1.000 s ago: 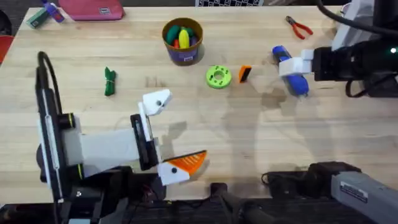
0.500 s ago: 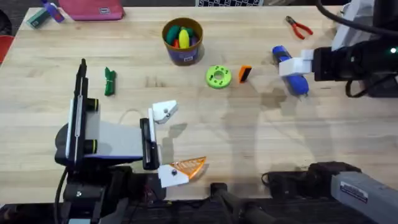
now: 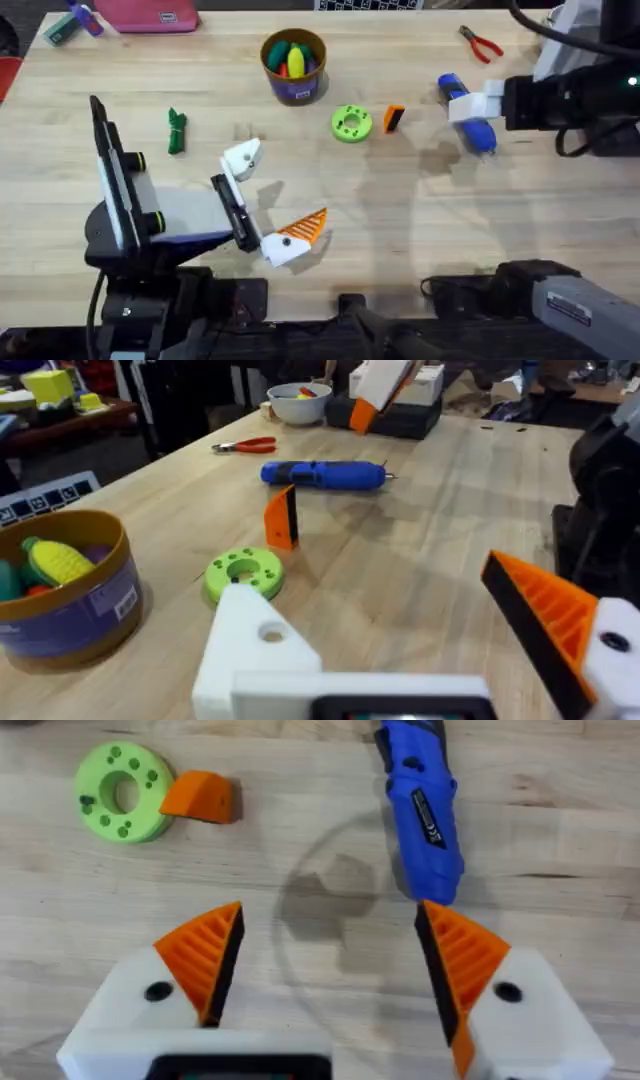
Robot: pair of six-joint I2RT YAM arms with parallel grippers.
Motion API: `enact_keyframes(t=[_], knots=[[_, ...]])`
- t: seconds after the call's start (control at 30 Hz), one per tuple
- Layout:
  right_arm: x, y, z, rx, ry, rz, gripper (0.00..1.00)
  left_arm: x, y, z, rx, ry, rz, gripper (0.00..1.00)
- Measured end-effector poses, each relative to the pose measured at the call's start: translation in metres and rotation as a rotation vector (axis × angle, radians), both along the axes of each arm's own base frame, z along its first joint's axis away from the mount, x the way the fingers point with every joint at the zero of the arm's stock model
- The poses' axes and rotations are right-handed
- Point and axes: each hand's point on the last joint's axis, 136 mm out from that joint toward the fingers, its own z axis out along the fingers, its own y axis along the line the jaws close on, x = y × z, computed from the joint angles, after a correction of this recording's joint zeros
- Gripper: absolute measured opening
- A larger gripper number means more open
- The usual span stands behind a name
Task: Pick up the gripper from the table and insert it into the empty holder that is missing its gripper. Then pick up a screw, insert it into the mounting hole, and use the screwdriver to tighten it. Finally, clean up the table by picking up the vegetable and placing it into the bucket.
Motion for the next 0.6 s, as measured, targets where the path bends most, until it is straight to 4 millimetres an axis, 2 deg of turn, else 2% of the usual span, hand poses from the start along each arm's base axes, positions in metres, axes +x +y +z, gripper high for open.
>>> enact_keyframes(t=[0.23, 0.6], knots=[[0.0001, 0.0001, 0.0, 0.0, 0.0, 0.0, 0.992, 0.0052, 0.0035, 0.0002, -0.037, 0.071, 0.038, 0.985], [0.0, 0.0001, 0.0, 0.0, 0.0, 0.0, 0.993, 0.0061, 0.0042, 0.0002, -0.038, 0.073, 0.044, 0.986]])
